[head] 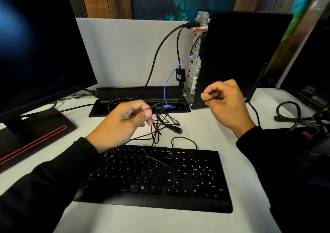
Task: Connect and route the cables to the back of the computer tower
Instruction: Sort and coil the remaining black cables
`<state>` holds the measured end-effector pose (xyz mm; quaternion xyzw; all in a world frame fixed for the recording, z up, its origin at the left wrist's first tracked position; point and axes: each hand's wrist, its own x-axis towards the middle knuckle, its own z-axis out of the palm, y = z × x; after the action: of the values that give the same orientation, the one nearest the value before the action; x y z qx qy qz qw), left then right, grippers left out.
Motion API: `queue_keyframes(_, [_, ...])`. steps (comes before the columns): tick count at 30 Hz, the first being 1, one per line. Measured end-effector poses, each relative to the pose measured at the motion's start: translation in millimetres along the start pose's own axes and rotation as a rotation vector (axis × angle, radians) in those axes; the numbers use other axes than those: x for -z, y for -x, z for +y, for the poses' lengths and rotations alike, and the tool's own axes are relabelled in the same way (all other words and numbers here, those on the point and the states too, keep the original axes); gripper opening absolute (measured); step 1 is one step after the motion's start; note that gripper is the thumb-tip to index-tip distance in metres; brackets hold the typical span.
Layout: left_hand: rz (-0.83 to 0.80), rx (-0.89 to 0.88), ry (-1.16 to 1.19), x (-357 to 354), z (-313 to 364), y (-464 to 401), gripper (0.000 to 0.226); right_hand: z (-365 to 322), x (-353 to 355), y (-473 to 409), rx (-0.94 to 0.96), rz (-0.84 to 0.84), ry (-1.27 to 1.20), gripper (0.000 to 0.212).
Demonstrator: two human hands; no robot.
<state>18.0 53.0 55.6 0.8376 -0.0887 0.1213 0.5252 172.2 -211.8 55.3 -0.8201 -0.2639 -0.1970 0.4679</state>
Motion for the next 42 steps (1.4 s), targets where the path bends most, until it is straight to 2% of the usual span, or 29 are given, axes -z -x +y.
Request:
queue_keyframes(2, [0.014,-0.001,0.090,-7,3,1,0.017,0,-9,8,0.010,-0.124,0.030,0.022])
queue_keyframes(5, [0.100,-0.009,0.291,-18,13,0,0.019,-3,-18,18,0.008,-0.302,0.022,0.010])
queue_keyframes(7, [0.147,-0.017,0.371,-17,16,-1,0.020,-3,-19,20,-0.001,-0.336,-0.015,0.026])
queue_keyframes(11, [0.203,-0.007,0.385,-9,13,-5,0.013,7,-11,24,0.083,-0.331,-0.183,0.058])
queue_keyframes(13, [0.255,0.009,0.339,-1,7,-7,0.010,18,-6,25,0.112,-0.257,-0.222,0.073])
queue_keyframes(15, [0.262,0.027,0.261,5,1,-8,0.015,26,-2,23,0.084,-0.123,-0.170,0.075])
queue_keyframes(19, [0.168,0.098,0.109,7,-4,-6,0.026,38,-1,19,-0.015,0.017,-0.002,0.060])
queue_keyframes(21, [0.120,0.128,0.123,10,0,-6,0.031,45,0,18,-0.090,0.042,0.040,0.055])
queue_keyframes(24, [0.017,0.109,0.199,4,14,-1,0.028,47,-1,20,-0.138,-0.001,0.110,0.037])
queue_keyframes(26, [-0.138,0.044,0.134,-13,23,6,0.023,37,-6,21,-0.118,-0.058,0.051,0.015])
queue_keyframes(27, [-0.237,0.023,0.093,-25,26,11,0.021,31,-9,20,-0.122,-0.092,0.016,0.028])
queue_keyframes(29, [-0.398,-0.005,-0.018,-44,28,19,0.018,19,-14,17,-0.131,-0.187,-0.030,0.067])
queue_keyframes(30, [-0.437,-0.019,-0.079,-51,27,21,0.018,12,-16,16,-0.170,-0.240,-0.041,0.075])
queue_keyframes(32, [-0.431,-0.016,-0.153,-58,23,23,0.016,-2,-17,14,-0.278,-0.325,0.005,0.067])
queue_keyframes(35, [-0.245,-0.020,-0.282,-60,15,23,0.015,-11,-13,14,-0.360,-0.407,0.275,0.018])
queue_keyframes(36, [-0.173,-0.026,-0.313,-61,13,23,0.016,-14,-11,15,-0.396,-0.418,0.231,0.014])
queue_keyframes(37, [-0.117,-0.026,-0.313,-62,11,24,0.016,-19,-11,16,-0.489,-0.437,0.080,0.018])
queue_keyframes(39, [-0.068,-0.027,-0.308,-64,7,24,0.016,-33,-8,19,-0.763,-0.512,-0.423,0.030])
queue_keyframes(40, [-0.062,-0.036,-0.322,-65,6,24,0.017,-39,-7,20,-0.834,-0.557,-0.597,0.039])
queue_keyframes(42, [-0.066,-0.047,-0.344,-69,4,26,0.017,-52,-7,23,-0.822,-0.649,-0.725,0.051])
